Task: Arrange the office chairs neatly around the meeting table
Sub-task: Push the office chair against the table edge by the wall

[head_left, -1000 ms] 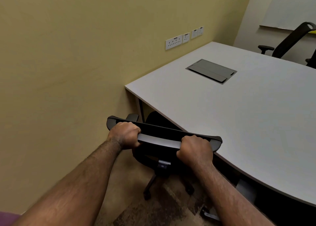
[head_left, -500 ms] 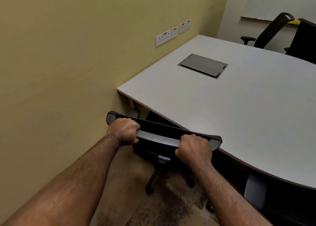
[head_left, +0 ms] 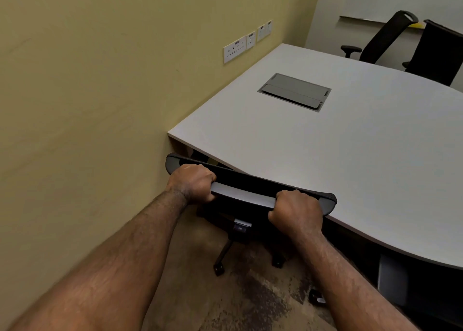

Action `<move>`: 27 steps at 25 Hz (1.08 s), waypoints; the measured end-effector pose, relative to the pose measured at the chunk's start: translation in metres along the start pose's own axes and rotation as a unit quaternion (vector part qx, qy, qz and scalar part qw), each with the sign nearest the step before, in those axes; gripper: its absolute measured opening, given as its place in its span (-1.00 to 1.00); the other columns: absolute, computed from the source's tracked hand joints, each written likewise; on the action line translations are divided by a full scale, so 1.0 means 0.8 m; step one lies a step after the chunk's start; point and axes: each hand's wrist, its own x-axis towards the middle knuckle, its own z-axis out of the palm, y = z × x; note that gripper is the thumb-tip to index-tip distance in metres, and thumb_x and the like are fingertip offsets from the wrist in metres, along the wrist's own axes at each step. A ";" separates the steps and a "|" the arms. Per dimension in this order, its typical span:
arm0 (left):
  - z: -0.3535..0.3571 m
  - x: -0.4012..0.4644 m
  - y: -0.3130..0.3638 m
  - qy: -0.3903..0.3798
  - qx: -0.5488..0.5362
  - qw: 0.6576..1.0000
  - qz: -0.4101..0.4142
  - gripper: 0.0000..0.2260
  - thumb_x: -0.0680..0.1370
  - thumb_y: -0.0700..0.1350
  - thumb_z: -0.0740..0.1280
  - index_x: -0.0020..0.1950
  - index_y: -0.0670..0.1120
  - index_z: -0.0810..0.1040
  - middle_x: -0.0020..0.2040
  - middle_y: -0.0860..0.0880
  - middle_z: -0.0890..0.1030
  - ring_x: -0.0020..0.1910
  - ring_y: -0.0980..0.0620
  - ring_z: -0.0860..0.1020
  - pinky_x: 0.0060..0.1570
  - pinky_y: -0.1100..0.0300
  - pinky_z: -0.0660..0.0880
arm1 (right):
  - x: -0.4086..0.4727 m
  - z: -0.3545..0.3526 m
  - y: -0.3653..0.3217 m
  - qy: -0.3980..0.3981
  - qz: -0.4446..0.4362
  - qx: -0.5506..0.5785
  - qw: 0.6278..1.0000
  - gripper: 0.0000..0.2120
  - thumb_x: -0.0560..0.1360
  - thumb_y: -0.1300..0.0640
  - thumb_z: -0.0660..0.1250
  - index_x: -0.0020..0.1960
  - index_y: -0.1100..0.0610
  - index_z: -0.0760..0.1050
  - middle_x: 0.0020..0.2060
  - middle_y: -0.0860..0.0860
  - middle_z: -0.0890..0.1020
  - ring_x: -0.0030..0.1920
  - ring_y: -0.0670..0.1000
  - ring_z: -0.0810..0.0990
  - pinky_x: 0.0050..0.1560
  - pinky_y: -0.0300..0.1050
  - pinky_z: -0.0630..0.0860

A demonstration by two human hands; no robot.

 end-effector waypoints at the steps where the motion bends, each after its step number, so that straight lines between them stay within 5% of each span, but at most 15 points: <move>1: 0.000 0.006 -0.007 -0.001 0.003 1.000 0.002 -0.84 0.32 0.10 0.30 -0.31 0.06 0.39 -0.37 0.10 0.44 -0.35 0.02 0.42 -0.33 0.15 0.28 | 0.006 0.001 -0.003 0.003 -0.001 0.002 1.000 -0.89 0.26 0.00 0.24 -0.28 0.00 0.36 -0.44 -0.06 0.36 -0.40 0.09 0.37 -0.36 -0.07 0.27; 27: 0.010 0.092 -0.161 0.039 0.025 0.992 0.115 -0.81 0.32 0.09 0.31 -0.36 0.02 0.39 -0.32 0.03 0.58 -0.29 -0.05 0.54 -0.35 0.16 0.28 | 0.084 -0.001 -0.127 0.005 0.116 0.007 0.993 -0.91 0.27 0.02 0.25 -0.28 0.02 0.38 -0.44 -0.05 0.38 -0.39 0.09 0.39 -0.35 -0.07 0.27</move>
